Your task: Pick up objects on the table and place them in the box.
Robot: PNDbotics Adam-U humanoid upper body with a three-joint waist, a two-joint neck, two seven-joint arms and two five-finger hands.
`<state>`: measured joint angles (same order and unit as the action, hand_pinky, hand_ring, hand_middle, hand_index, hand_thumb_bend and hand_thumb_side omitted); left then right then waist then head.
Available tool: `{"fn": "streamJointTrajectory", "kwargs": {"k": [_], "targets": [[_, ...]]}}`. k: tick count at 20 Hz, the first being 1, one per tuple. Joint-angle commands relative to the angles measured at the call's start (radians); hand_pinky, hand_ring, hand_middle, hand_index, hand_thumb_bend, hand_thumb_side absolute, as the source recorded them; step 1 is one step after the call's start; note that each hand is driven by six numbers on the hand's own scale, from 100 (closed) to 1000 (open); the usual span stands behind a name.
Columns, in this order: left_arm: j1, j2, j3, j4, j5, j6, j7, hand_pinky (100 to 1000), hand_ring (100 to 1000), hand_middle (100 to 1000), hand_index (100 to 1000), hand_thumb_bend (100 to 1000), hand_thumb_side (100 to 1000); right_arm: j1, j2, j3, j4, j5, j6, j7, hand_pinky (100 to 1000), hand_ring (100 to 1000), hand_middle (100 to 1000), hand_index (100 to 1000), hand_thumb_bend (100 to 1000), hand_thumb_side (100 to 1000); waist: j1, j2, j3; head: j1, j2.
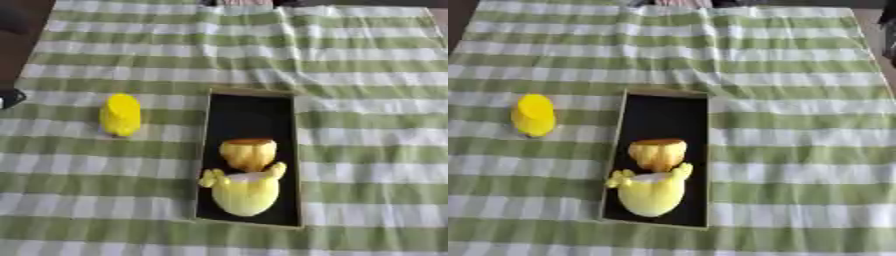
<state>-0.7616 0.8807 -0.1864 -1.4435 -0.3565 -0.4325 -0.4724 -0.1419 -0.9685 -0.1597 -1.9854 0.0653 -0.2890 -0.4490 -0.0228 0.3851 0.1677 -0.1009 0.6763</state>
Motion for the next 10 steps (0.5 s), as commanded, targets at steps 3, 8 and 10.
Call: {"fn": "streamJointTrajectory", "kwargs": {"k": [3, 8, 10], "targets": [[-0.067, -0.02, -0.027, 0.083, 0.005, -0.016, -0.082, 894, 887, 846, 885, 432, 375, -0.014, -0.014, -0.014, -0.015, -0.028, 0.023, 0.005, 904, 787, 748, 839, 100, 100, 0.008, -0.026, 0.002, -0.001, 0.009], [-0.114, -0.074, -0.056, 0.108, 0.0, -0.028, -0.127, 892, 886, 848, 888, 424, 411, -0.021, -0.011, -0.018, -0.015, -0.057, 0.051, 0.015, 906, 785, 745, 837, 100, 100, 0.01, -0.029, 0.001, -0.004, 0.004], [-0.128, -0.097, -0.073, 0.098, -0.002, -0.034, -0.145, 894, 888, 852, 891, 430, 410, -0.024, -0.011, -0.019, -0.015, -0.065, 0.053, 0.017, 906, 784, 745, 837, 100, 100, 0.009, -0.03, 0.0, -0.006, -0.001]]}}
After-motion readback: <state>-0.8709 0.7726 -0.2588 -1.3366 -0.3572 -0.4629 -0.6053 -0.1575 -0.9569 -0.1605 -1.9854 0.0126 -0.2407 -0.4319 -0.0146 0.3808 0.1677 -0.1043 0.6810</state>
